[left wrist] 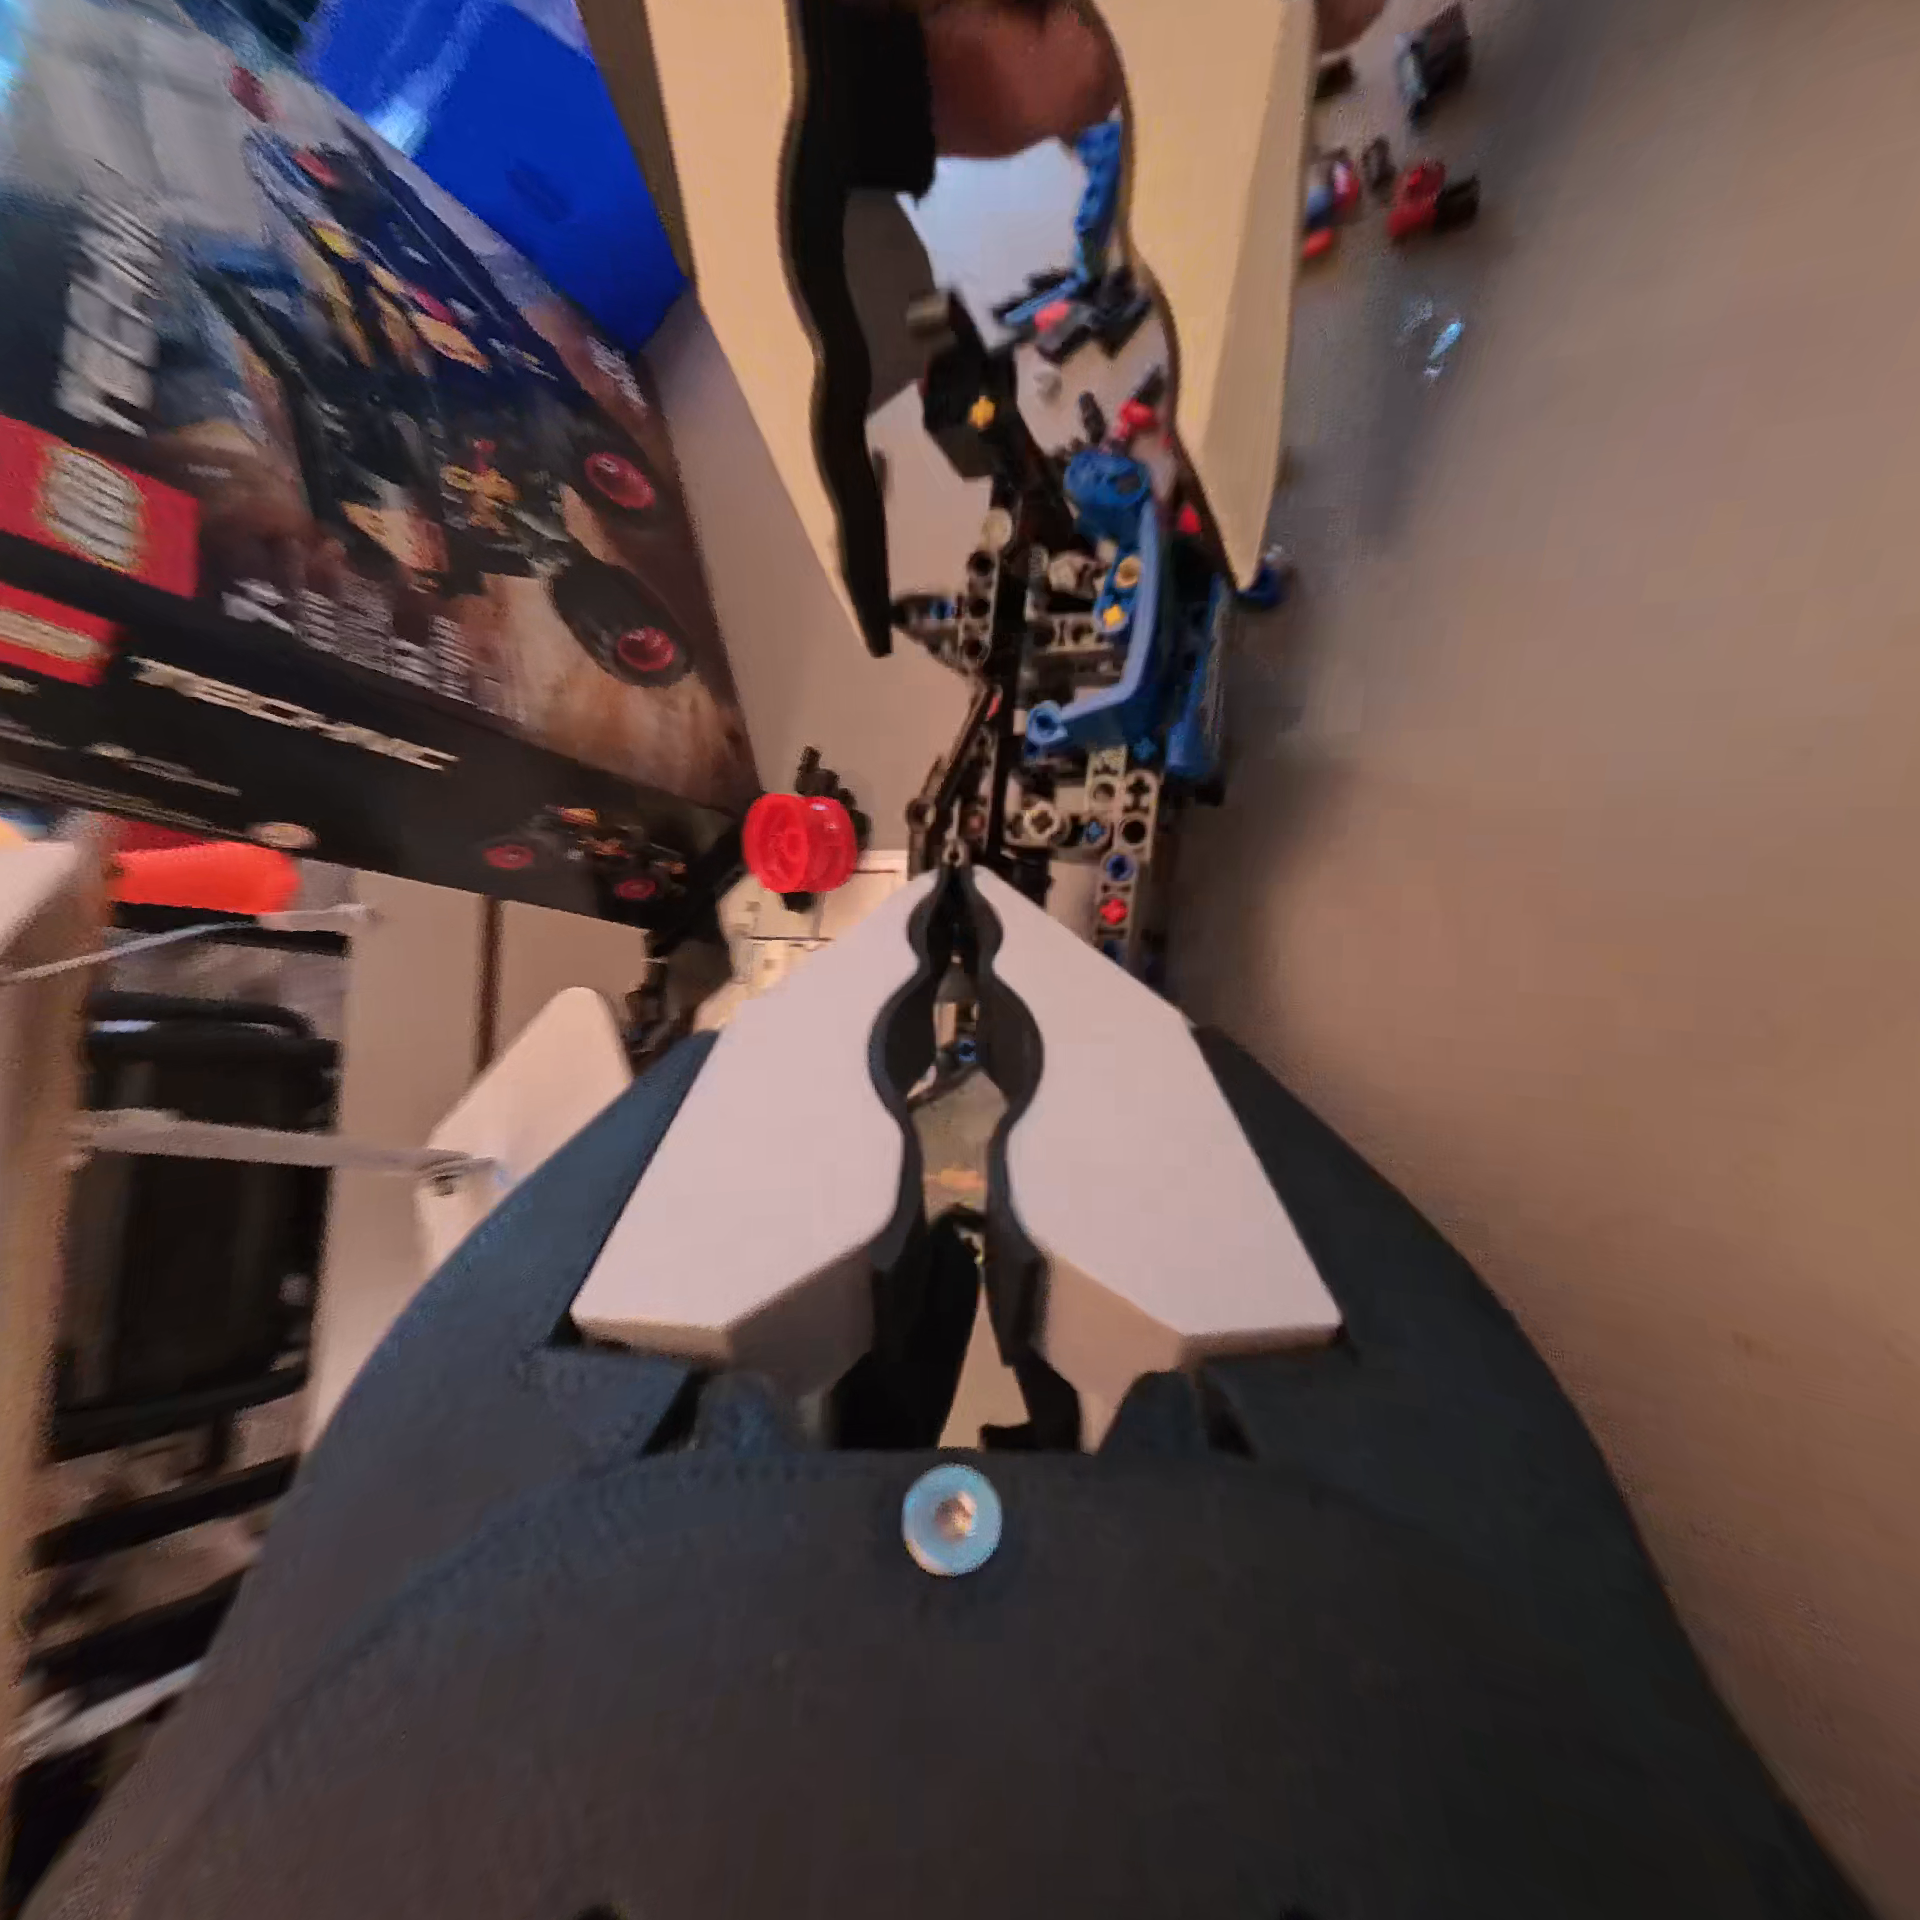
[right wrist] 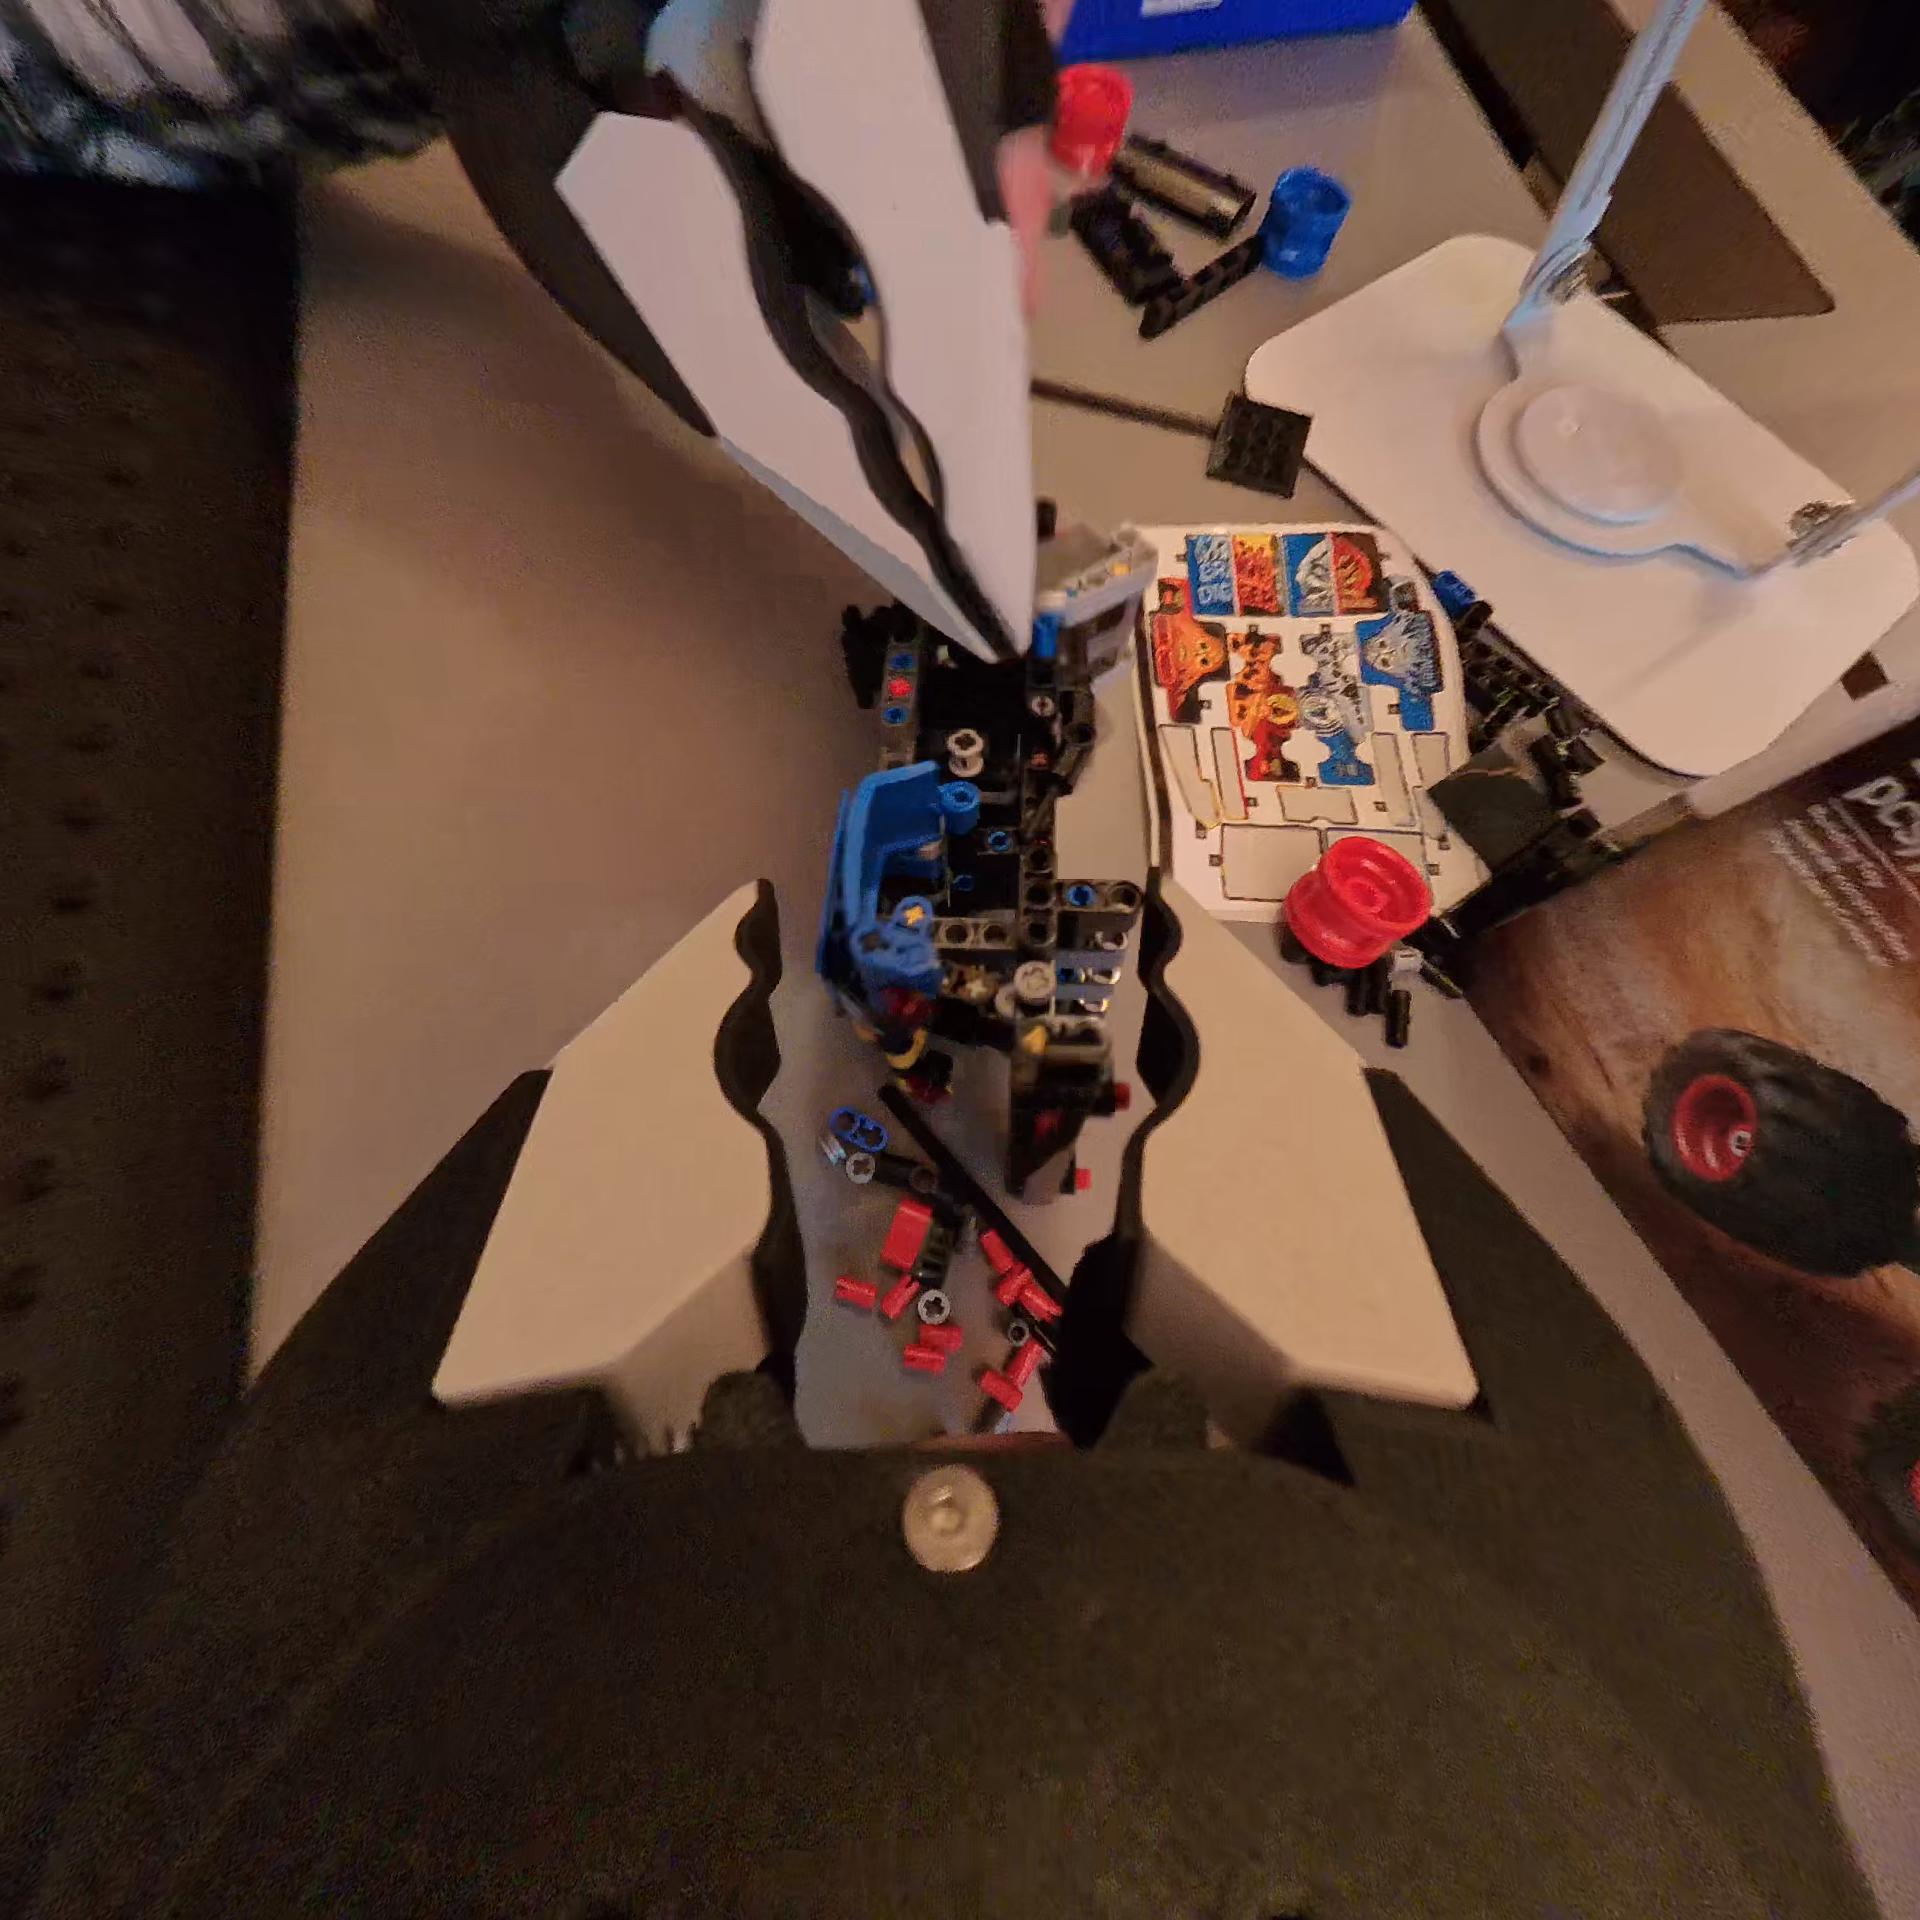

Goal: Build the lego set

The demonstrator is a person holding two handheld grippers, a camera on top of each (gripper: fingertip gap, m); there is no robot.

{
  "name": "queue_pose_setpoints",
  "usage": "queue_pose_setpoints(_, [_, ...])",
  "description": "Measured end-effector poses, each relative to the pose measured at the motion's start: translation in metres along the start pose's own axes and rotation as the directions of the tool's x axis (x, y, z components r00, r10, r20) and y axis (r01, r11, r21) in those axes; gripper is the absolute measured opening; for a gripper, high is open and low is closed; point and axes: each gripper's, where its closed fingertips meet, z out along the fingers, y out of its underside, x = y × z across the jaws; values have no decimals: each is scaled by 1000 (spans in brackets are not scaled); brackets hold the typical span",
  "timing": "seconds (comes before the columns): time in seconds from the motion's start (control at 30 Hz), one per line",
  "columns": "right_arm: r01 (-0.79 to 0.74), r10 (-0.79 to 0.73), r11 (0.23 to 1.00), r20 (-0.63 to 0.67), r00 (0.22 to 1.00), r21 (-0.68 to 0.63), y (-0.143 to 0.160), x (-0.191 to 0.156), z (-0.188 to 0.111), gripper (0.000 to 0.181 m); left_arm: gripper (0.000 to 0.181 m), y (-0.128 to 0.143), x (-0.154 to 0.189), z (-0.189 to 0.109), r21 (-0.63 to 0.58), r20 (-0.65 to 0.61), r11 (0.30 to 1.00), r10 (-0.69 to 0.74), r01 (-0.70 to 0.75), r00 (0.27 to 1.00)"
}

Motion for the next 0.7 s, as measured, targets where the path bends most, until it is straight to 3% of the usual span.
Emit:
queue_pose_setpoints(0.13, [-1, 1, 1000, 2, 1000, 9, -1, -1, -3, 67, 0, -10, -2, -19, 14, 86, 998, 55, -56, 995])
queue_pose_setpoints(0.3, [28, -28, 1000, -13, 1000, -7, -2, -4, -1, 61, 21, 14, -6, -20, -25, 73, 994, -106, 108, 992])
queue_pose_setpoints(0.47, [91, -91, 996, -21, 996, -16, -8, -14, 8, 53, 40, 22, 3, -21, -32, 11, 984, -176, 177, 984])
queue_pose_setpoints(0.6, [108, -108, 994, -13, 994, -15, -11, -20, 12, 53, 37, 20, 14, -28, -4, -52, 979, -202, 202, 978])
queue_pose_setpoints(0.7, [105, -105, 994, -13, 994, -18, -12, -20, 13, 54, 54, 25, 25, -31, -15, -121, 969, -248, 248, 961])
